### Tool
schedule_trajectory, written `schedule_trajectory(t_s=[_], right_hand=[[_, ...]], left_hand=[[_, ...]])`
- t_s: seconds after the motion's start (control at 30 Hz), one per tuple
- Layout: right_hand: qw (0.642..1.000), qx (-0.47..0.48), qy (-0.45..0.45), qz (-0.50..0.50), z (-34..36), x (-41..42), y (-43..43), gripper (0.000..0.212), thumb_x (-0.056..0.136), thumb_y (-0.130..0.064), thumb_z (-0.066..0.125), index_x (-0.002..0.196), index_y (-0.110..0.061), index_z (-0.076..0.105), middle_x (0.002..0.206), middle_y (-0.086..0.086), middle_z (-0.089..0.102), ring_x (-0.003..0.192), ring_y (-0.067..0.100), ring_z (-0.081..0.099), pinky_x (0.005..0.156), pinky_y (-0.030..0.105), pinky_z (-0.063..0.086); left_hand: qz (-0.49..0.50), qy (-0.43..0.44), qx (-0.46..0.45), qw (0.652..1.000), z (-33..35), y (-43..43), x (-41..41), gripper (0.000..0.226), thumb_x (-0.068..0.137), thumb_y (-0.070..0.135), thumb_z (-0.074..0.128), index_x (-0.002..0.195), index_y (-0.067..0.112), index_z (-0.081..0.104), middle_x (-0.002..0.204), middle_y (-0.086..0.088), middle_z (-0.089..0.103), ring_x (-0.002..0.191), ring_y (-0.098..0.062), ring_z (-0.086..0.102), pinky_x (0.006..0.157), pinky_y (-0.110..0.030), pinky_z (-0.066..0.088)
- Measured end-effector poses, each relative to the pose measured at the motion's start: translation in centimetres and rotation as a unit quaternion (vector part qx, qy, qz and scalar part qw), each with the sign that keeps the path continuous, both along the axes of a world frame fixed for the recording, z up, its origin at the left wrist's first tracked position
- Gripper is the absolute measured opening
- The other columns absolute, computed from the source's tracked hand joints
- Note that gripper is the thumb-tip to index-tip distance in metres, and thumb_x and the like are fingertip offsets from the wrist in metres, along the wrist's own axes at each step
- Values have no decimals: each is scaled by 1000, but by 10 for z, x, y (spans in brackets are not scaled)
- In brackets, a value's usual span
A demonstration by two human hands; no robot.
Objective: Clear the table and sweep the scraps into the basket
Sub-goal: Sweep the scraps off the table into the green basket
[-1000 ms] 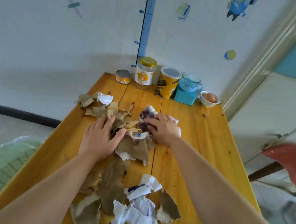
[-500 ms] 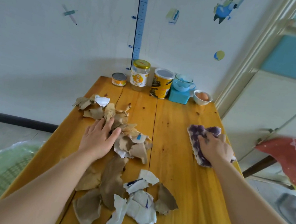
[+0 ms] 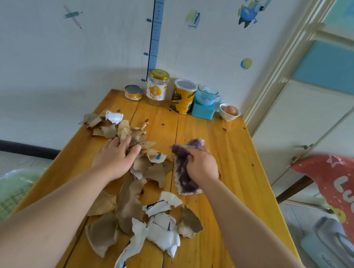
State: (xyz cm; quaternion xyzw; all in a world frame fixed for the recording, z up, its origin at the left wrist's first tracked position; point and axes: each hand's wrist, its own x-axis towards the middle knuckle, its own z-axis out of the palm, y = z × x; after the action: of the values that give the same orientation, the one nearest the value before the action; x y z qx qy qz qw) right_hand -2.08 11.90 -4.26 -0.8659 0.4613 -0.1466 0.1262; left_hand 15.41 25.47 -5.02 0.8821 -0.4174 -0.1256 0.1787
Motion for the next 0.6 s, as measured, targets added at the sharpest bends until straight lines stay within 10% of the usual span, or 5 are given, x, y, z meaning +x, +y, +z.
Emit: schedule_trajectory(t_s=[0.1,0.3,0.6], right_hand=[[992,-44,-77,-94,21,-54,-20,36,94,-19,41,126,-27,56,124,11,52,101,30,55,76,30,42],[977,1,69,-201,-2,-168,-20,35,94,-27,38,123,-30,57,122,15,53,97,38,57,72,35,43],[986,-3,101,-131,-12,-65,43,38,96,-20,32,131,-23,48,144,16,29,91,37,60,62,31,36]], left_hand=[[-2,-34,4,999,7,6,-6,64,91,58,12,147,28,12,155,-10,16,142,-28,13,113,-44,17],[-1,-131,74,989,-1,31,7,70,87,62,2,146,28,14,153,-5,23,142,-26,16,113,-52,14],[-6,-87,103,991,-19,49,11,74,83,66,0,147,30,13,157,1,1,144,-24,-4,114,-53,2]])
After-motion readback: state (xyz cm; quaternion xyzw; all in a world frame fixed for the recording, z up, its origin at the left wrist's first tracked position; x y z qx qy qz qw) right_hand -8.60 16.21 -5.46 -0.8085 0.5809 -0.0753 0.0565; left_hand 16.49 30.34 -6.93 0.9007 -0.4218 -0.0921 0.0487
